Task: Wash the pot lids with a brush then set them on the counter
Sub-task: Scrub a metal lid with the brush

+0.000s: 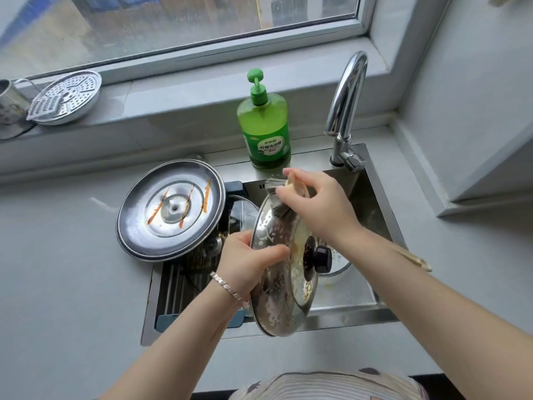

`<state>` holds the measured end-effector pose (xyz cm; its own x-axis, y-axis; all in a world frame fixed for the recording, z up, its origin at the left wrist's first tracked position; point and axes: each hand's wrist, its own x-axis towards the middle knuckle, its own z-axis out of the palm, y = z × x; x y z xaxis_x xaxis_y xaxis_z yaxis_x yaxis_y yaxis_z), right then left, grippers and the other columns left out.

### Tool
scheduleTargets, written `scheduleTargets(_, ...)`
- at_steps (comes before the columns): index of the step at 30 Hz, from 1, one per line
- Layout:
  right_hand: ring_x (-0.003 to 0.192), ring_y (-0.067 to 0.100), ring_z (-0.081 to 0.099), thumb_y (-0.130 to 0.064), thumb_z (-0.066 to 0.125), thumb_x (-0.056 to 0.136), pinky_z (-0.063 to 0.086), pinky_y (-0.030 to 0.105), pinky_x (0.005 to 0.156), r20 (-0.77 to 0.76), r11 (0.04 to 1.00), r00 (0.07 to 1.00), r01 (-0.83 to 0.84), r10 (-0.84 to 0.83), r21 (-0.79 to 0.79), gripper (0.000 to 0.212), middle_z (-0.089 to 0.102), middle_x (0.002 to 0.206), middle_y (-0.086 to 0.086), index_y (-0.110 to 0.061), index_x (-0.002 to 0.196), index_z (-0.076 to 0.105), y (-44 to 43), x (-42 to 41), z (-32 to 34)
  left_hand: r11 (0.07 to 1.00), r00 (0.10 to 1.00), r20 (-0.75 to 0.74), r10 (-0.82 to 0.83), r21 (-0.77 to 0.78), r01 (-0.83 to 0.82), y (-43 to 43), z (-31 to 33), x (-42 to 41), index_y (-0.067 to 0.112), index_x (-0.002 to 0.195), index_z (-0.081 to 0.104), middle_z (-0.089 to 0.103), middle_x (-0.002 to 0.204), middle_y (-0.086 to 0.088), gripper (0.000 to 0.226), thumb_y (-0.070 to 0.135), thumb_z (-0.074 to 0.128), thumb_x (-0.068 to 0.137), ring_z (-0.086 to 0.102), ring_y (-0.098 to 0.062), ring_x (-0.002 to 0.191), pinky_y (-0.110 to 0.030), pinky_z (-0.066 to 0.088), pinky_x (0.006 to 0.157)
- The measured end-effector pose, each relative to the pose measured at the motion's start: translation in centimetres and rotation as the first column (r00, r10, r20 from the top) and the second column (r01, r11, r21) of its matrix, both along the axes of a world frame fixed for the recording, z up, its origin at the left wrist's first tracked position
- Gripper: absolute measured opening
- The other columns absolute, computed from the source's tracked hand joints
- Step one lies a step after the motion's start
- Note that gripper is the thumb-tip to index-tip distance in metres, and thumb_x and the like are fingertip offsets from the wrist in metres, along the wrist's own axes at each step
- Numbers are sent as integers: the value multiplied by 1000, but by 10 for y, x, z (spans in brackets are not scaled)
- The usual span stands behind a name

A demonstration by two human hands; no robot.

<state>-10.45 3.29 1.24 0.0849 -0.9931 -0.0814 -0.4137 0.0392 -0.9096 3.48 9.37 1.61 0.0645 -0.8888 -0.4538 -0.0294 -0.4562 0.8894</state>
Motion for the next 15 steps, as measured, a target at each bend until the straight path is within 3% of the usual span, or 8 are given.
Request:
scheduleTargets(3,94,13,56,-43,60,80,44,35,82,-96,986,995,33,-17,162,28,61,97,-10,-29,103,67,-21,-13,-10,998,998,32,-58,-16,59,8,0,-1,12,53,69,68,61,-6,6,8,73,50,65,-20,56,-31,55,55)
scheduleTargets(5,81,19,59,-39,61,78,46,36,77,-147,954,988,88,-47,288,27,65,85,-4,-17,89,72,-30,-27,-18,993,991,78,-107,-40,111,14,-2,-2,7,57,68,67,60,-6,9,9,73,50,63,-18,56,-31,55,57)
scheduleTargets(7,87,24,63,-36,62,76,50,40,83,-135,948,990,81,-40,308,40,69,93,3,-8,104,68,-30,-28,-21,991,988,98,-117,-57,123,16,-4,-3,7,57,68,67,59,-4,8,9,72,51,63,-15,56,-29,55,57)
scheduleTargets(10,102,20,61,-40,63,75,47,45,92,-13,981,1000,-8,11,193,44,66,105,-1,-20,114,65,-23,-18,-12,995,994,84,-69,-72,75,11,-5,-1,10,53,68,67,60,-6,4,7,71,51,63,-17,57,-31,56,58)
scheduleTargets(12,104,20,60,-37,63,81,47,43,92,13,981,1000,19,-22,195,42,66,109,4,-17,118,63,-19,-22,-19,997,999,33,-28,-65,30,7,-3,2,10,53,68,67,62,-8,6,6,71,50,64,-20,58,-32,56,57)
scheduleTargets(13,98,21,61,-34,64,83,49,40,88,6,973,998,55,-58,226,35,67,104,7,-14,111,67,-16,-28,-27,999,1000,-15,9,-51,-10,5,-3,4,12,53,69,68,62,-7,7,6,71,50,65,-20,58,-32,56,56)
scheduleTargets(15,67,20,53,-33,64,83,44,27,60,-3,940,992,120,-126,320,21,59,71,5,-12,77,65,-7,-39,-43,993,987,-114,114,-20,-117,3,-2,4,14,54,71,69,62,-7,10,5,73,50,66,-21,58,-32,56,56)
